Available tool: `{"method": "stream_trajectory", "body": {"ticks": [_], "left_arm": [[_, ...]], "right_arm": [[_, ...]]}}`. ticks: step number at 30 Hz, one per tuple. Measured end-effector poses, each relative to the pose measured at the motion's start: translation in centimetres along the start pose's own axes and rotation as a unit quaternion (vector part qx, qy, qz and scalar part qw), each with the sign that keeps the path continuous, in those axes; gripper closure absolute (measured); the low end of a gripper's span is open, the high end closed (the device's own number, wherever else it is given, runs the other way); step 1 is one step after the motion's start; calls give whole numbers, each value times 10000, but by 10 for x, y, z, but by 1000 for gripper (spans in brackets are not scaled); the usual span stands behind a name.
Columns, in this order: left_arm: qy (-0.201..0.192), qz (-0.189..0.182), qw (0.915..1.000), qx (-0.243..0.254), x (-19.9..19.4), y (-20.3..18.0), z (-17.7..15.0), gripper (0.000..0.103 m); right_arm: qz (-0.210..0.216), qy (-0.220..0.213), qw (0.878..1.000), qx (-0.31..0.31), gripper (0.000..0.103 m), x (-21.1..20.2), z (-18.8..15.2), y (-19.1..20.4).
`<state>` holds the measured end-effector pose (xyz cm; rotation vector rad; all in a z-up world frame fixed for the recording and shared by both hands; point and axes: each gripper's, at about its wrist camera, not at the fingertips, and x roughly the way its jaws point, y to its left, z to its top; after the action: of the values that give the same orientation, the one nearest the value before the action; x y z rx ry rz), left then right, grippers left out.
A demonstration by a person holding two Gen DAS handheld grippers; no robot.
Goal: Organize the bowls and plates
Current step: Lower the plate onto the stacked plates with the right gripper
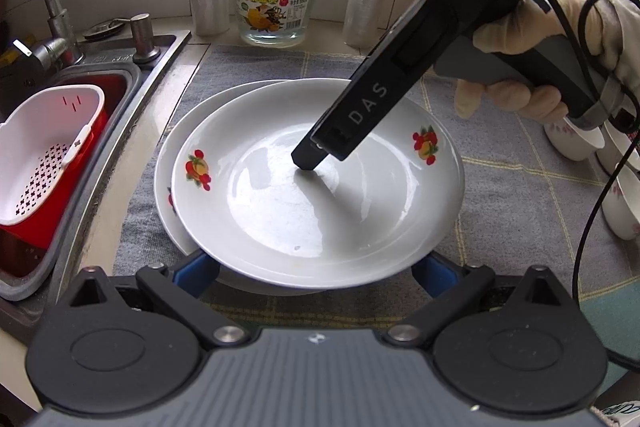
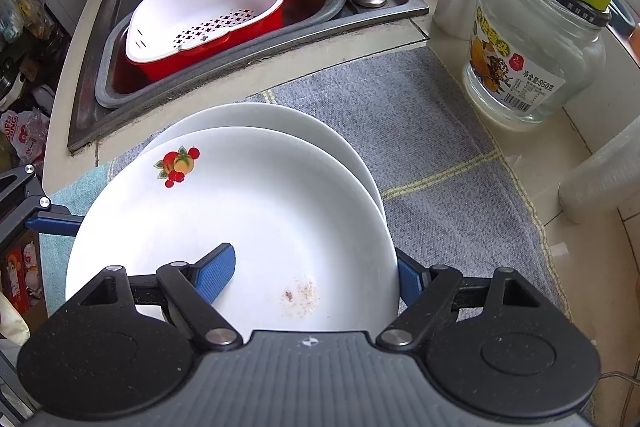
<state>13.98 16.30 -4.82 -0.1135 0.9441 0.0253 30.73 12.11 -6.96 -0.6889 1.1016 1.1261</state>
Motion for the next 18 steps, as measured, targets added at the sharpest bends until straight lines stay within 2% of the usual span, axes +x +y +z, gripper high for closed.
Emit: {"method": "stream_trajectory", "body": {"ticks": [13, 18], "left_arm": [[260, -131, 9991, -300, 1, 11, 4, 3], [177, 0, 9996, -241, -1, 10, 1, 3]], "right_arm": [[-59, 86, 9999, -88, 17, 4, 3, 3], [-59, 80, 9999, -87, 17, 3, 3, 3]]}}
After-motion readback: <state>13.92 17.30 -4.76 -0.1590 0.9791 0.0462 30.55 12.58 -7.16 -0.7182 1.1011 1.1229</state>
